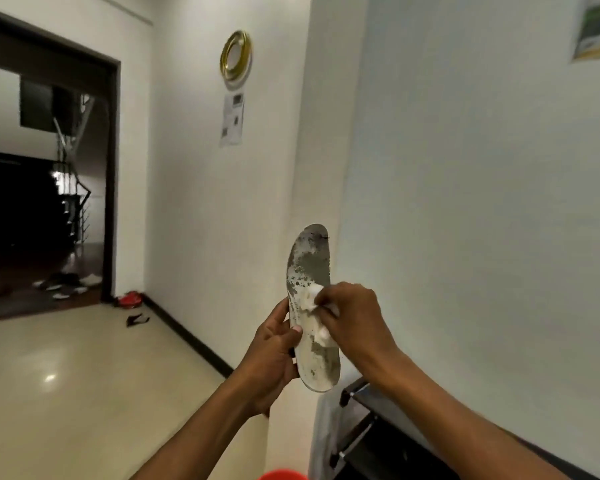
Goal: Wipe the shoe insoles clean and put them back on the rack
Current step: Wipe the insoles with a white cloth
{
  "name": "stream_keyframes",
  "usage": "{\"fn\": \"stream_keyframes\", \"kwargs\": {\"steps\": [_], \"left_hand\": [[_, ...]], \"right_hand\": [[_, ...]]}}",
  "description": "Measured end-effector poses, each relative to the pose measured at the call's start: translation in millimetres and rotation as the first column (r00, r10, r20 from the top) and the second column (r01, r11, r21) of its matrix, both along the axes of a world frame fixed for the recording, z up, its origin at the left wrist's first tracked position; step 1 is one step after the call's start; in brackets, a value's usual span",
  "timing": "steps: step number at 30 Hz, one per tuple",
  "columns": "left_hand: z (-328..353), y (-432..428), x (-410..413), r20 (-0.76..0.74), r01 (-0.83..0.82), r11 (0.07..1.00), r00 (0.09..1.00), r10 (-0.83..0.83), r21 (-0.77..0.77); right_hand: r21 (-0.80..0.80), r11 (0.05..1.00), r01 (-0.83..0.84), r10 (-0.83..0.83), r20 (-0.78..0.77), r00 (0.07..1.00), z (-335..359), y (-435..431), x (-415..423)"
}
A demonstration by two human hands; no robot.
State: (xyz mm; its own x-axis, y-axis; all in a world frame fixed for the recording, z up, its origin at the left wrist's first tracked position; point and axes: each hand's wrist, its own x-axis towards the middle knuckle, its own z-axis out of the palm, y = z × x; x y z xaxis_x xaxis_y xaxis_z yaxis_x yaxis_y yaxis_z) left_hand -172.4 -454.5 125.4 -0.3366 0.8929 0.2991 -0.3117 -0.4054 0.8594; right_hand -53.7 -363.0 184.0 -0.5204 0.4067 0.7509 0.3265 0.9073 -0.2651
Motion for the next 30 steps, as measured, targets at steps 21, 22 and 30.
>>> {"fn": "stream_keyframes", "kwargs": {"steps": [21, 22, 30], "left_hand": [[197, -101, 127, -0.357, 0.29, 0.94, 0.91, -0.212, 0.182], [205, -106, 130, -0.364, 0.29, 0.938, 0.908, -0.208, 0.188], [255, -135, 149, -0.472, 0.299, 0.92, 0.868, -0.153, 0.253]], "right_hand": [[0.483, 0.846, 0.225, -0.036, -0.37, 0.928, 253, -128, 159], [0.531, 0.826, 0.189, -0.017, -0.312, 0.95, 257, -138, 159], [0.651, 0.718, 0.247, 0.012, -0.367, 0.93, 319, -172, 169]]}}
